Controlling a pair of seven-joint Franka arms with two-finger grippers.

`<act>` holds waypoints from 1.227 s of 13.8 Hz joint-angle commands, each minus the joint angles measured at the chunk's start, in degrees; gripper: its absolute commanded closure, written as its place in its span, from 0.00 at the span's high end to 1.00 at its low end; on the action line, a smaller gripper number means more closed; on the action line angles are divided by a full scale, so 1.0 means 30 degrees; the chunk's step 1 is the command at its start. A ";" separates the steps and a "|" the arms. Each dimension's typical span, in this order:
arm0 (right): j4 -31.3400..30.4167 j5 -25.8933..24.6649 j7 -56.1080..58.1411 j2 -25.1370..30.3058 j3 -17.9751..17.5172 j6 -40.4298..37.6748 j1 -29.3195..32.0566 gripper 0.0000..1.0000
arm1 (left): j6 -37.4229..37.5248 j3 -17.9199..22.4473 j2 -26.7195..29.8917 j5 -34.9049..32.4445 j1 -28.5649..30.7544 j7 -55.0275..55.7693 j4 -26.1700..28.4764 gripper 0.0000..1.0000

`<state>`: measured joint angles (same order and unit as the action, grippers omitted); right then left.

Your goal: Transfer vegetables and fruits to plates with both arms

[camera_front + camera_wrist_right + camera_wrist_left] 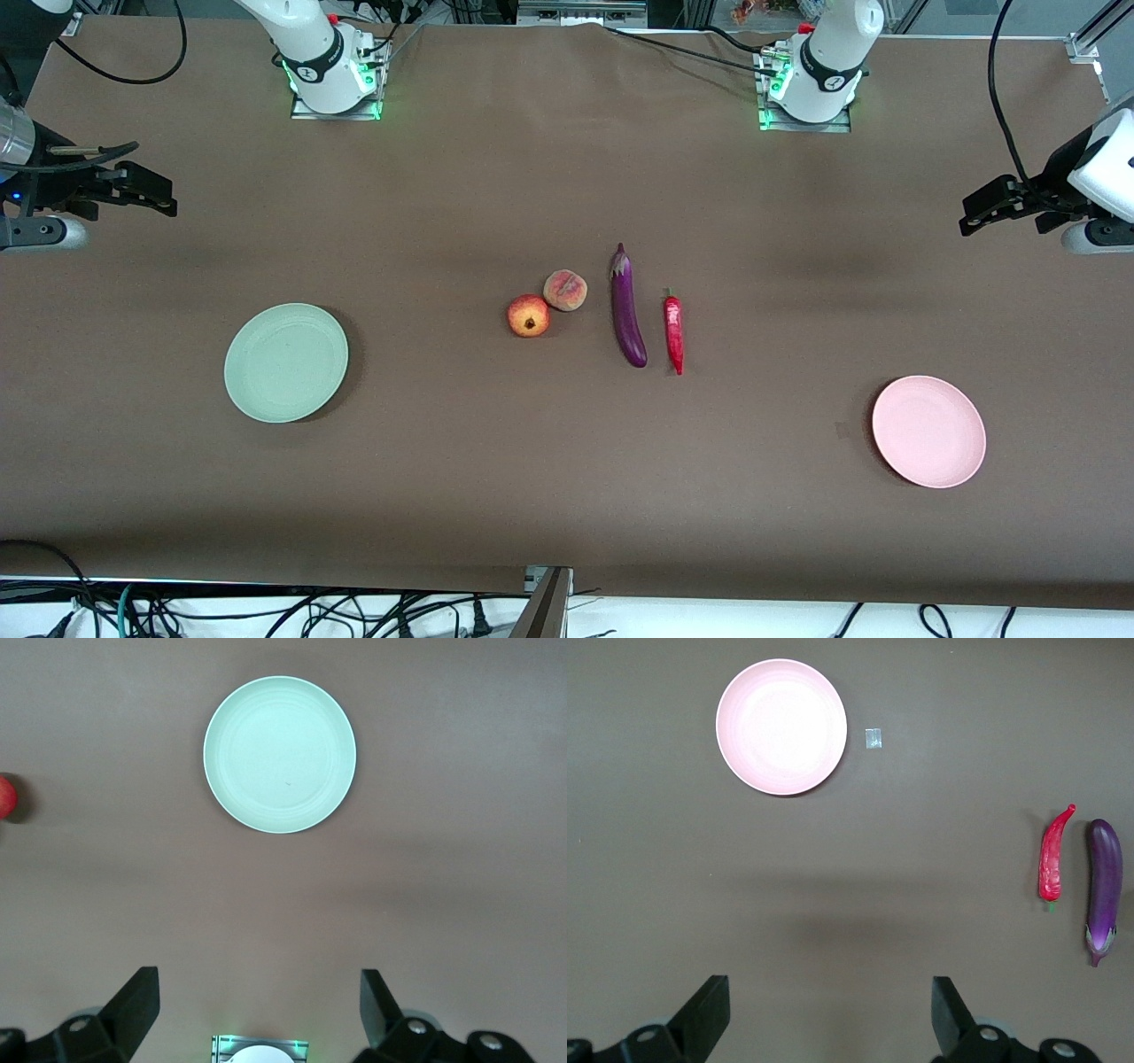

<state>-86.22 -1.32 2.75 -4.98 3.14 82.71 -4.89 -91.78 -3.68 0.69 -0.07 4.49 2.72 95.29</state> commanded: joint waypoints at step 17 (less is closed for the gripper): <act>0.0263 -0.0059 -0.0036 -0.0099 -0.0228 -0.0119 0.0195 1.00 | 0.0476 -0.0179 -0.1398 0.0169 0.0203 -0.0233 -0.1295 1.00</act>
<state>-86.22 -1.32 2.75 -4.98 3.14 82.71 -4.89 -91.79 -3.68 -1.13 -0.03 4.49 2.70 94.81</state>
